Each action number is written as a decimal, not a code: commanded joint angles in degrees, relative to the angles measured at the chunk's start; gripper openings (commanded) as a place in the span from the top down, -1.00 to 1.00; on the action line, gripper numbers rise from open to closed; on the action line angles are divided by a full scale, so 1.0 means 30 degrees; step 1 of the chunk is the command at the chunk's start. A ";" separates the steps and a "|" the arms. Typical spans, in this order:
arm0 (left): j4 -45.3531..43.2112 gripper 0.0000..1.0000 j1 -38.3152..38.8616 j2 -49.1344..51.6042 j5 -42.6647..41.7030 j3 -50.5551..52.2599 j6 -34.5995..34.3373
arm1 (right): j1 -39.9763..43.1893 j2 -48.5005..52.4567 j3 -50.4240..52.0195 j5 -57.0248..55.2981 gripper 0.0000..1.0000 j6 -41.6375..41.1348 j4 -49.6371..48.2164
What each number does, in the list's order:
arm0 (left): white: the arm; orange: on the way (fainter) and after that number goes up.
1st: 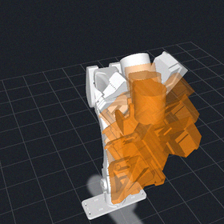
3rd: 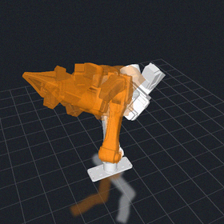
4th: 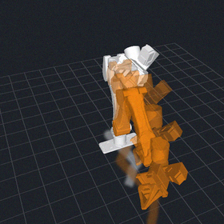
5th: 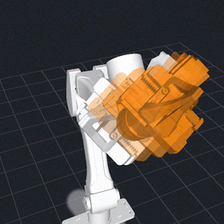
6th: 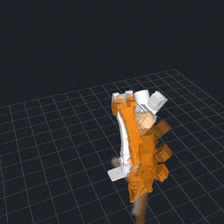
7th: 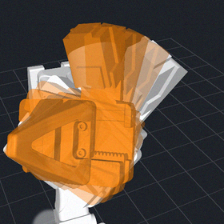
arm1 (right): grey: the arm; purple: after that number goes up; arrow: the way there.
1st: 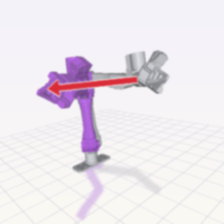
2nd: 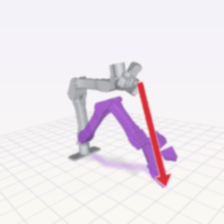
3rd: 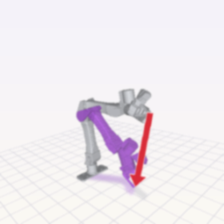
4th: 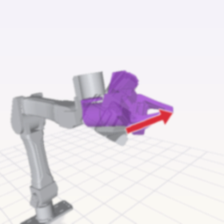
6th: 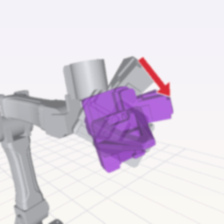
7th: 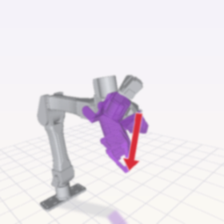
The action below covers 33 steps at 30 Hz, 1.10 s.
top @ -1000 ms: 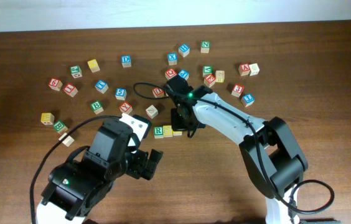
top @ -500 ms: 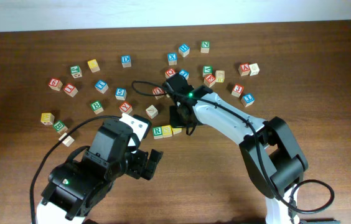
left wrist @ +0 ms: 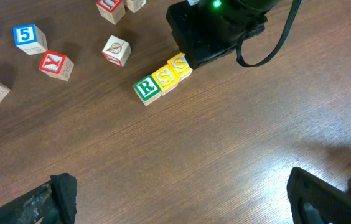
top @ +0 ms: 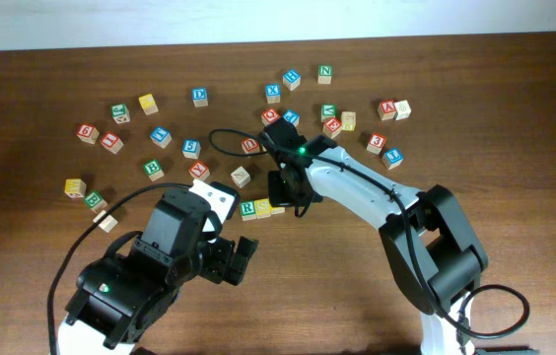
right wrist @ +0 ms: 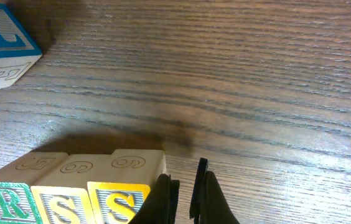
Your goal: Spell out RSS
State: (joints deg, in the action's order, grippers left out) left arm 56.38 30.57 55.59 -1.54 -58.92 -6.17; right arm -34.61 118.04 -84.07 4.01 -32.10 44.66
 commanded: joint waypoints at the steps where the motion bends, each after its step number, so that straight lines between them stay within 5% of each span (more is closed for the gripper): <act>1: -0.0036 -0.99 -0.0029 -0.0073 -0.0146 0.0007 0.0299 | -0.0051 0.0131 0.0087 -0.0670 0.92 0.0109 0.0277; 11: -0.0036 -0.99 -0.0029 -0.0073 -0.0146 0.0007 0.0299 | 0.1581 -0.0007 -0.1348 -0.0656 0.92 0.2025 0.0138; 26: -0.1749 -0.99 -0.0328 0.0794 0.1537 0.0007 -0.0066 | 0.3832 -1.0812 -0.1333 -0.0568 0.92 0.4852 0.8706; 27: -0.2106 -0.77 -0.1129 0.1515 0.2186 0.0007 -0.0583 | 0.3840 -1.0979 -0.1333 -0.0554 0.92 0.4852 0.8852; 28: -0.2317 1.00 -0.2696 0.2623 0.2171 0.0007 -0.1173 | 0.3832 -1.1074 -0.1333 -0.0546 0.92 0.4852 0.9078; 33: -0.2339 1.00 -0.7497 0.8371 0.0160 0.0022 -0.1209 | 0.3840 -1.1081 -0.1319 -0.1042 0.92 0.5122 0.9646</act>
State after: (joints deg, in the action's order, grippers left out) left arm 49.01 11.73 73.65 2.59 -58.92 -9.04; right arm -23.53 85.65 -87.70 2.81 -17.58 73.49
